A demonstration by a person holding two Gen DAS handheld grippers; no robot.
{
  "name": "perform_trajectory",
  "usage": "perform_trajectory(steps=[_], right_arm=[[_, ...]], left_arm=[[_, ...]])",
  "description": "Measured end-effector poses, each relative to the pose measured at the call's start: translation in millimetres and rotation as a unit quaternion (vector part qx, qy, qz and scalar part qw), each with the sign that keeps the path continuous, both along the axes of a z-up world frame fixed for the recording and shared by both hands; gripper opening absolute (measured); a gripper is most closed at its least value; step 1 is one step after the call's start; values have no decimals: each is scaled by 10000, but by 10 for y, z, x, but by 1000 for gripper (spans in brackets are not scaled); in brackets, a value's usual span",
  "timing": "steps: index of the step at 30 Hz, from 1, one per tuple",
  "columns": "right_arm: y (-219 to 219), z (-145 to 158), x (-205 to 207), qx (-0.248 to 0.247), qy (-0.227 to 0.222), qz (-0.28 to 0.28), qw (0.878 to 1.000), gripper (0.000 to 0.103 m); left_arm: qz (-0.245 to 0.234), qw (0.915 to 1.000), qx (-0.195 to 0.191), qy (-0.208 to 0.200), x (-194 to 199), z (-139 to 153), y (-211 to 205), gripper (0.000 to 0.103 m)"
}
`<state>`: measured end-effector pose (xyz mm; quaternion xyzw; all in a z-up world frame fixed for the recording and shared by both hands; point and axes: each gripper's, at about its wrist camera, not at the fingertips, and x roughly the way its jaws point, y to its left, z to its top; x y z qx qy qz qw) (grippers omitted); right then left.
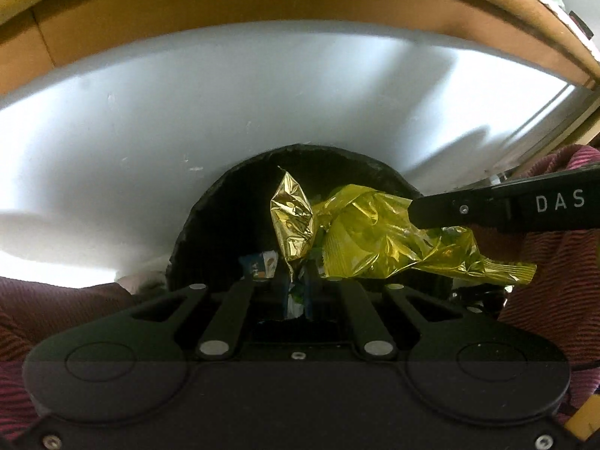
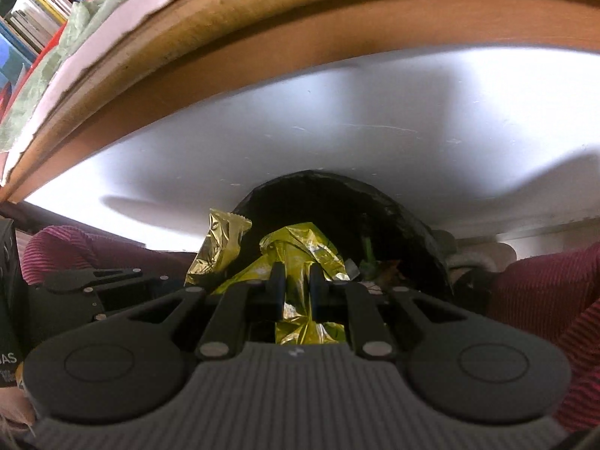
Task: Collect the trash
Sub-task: 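Open both tools to drop the gold foil items into the bin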
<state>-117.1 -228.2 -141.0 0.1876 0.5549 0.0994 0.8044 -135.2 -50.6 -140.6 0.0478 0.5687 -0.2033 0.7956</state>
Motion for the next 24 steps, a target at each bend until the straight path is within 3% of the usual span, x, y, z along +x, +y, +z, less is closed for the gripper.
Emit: perform_trajectory(steps=[8,10,12,13,18,24], right_arm=[[-14,54,-24,39,-37,-46,10000,23],[-23,73,-31,44,-63,-51,10000,24],[-35,90,-38,21,-91,-59,9999,41],[-40,92,-40,15,-107,-54,9999,45],[-40,124,-57,-90,-164,-52,9998,54],[-56,102,-60,-78,-129,-139,9998,62]], left_arm=[[85,9999,24,64,1,-12,23,13],[103,9999,34,72,6,-24,20,21],[124,9999,43,77,-11,-13,9,41],[130,9999,45,79,-18,1,5,44],[117,9998,59,161,-11,-17,6,56],[176,9996,131,178,4,-46,-5,63]])
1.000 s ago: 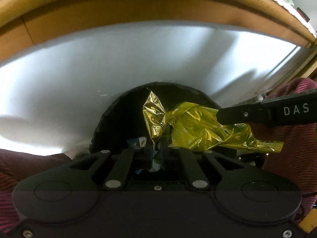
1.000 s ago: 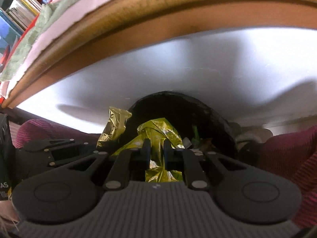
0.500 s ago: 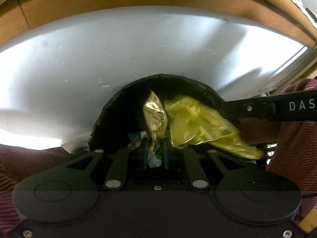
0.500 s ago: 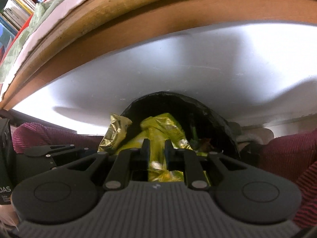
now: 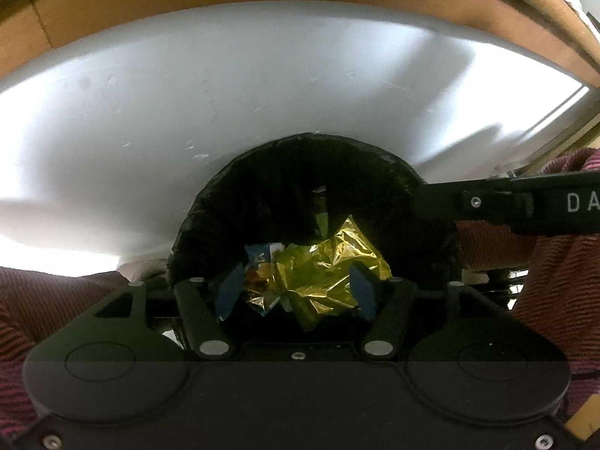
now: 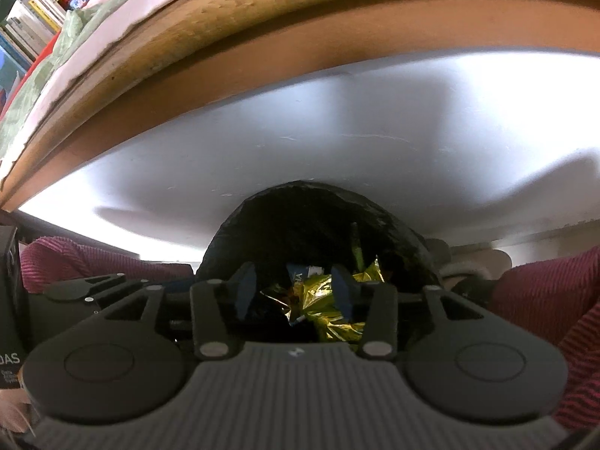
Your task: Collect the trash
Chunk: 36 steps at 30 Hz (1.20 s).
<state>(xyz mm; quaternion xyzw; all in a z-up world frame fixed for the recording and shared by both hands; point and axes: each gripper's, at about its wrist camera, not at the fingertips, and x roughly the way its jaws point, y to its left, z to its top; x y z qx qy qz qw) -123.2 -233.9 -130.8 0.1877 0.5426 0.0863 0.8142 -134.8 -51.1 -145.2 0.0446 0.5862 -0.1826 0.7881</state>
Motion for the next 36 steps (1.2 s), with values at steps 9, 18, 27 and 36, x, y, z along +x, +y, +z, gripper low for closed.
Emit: perform_trajectory(steps=[9,18,27,36], right_arm=[[20,-5,-1,-19,-23,11,10000,69],[19,-6,-1,-17,-18,7,10000,72],[6,-19,-8,-23,-15,-16,10000,73],[13,-26,-22,-79,-32,-24,10000,73]], left_arm=[[27,10000,56,-20,-15,-10,-22,65],[20,9999,61,-159,-23,15,-29,72],[29,9998,11,-177,-13,22,0,83],[-13,9996,132,-246,-34,11,-44,86]])
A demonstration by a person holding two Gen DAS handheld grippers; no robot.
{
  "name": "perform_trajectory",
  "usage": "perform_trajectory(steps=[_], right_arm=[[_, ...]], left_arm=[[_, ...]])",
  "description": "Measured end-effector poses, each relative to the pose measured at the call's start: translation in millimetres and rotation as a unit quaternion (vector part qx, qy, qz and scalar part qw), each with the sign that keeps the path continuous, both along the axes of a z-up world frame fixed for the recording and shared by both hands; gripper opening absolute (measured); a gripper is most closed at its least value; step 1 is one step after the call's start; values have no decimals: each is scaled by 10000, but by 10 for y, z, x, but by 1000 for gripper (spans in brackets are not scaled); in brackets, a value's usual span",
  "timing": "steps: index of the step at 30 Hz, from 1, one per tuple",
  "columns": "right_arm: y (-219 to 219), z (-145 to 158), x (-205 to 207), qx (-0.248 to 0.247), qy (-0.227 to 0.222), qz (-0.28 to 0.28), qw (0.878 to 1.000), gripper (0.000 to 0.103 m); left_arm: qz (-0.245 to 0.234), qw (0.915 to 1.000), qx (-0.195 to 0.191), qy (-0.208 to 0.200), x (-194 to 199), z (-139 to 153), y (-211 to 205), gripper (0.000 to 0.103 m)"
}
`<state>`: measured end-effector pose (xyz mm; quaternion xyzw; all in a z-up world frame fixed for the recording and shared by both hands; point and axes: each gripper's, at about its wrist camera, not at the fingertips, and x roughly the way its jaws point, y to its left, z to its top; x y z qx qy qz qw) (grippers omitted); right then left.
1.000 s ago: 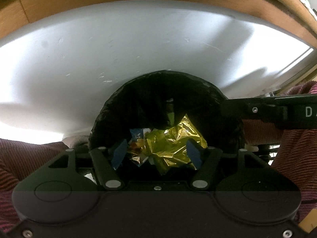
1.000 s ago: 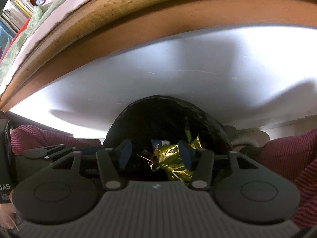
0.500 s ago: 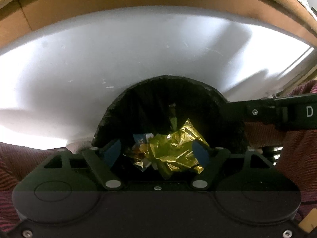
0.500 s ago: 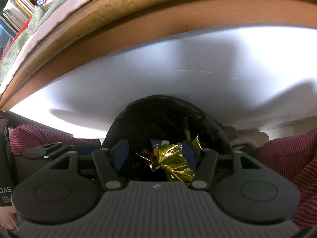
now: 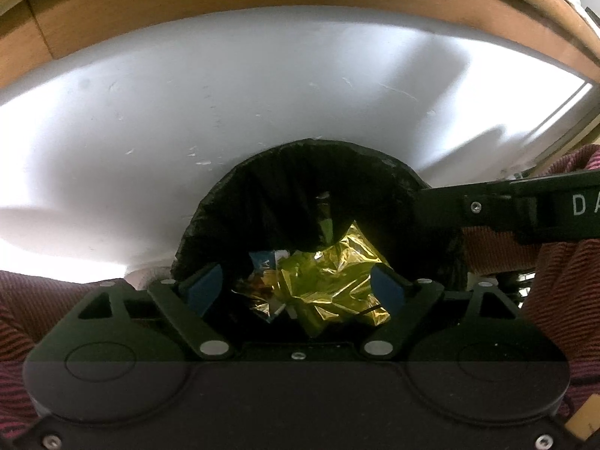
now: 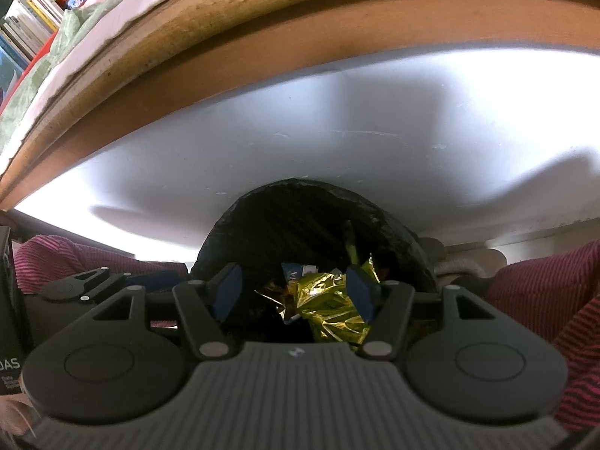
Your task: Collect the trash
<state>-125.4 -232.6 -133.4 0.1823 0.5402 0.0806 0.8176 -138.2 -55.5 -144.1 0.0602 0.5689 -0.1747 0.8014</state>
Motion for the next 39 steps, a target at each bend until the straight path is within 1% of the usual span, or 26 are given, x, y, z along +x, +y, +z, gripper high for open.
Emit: perform_trajectory(steps=[5,9,12,15,25,29,33,39], right_arm=[[1,-3,-5,-1,5,-17,10000,73],[2,-20,0,5,24,-39,10000,73],[5,-28,2,9,36,-53,10000,73],[8,-27,5,9,34,-55,10000,73],[7,-31,10,8,49,-59,10000,73],[11,-39,-3,13,62,-81,9999,74],[7,-37,-1,12,60,-74,10000,74],[8,-37,-3,21,54,-80,10000,75]], left_arm=[[11,10000,67,-32,0,2,-5,87],[-40,9998,9,-186,-33,33,-5,87],[-28,9994,-9,-331,-60,67,4,89],[-136,9992,-14,-378,-75,92,-15,89],[-120,9995,136,-267,-60,69,-47,89],[-122,9994,185,-250,-55,61,-47,91],[-89,9996,154,-239,-58,54,-32,94],[-115,9996,118,-222,-66,44,-30,94]])
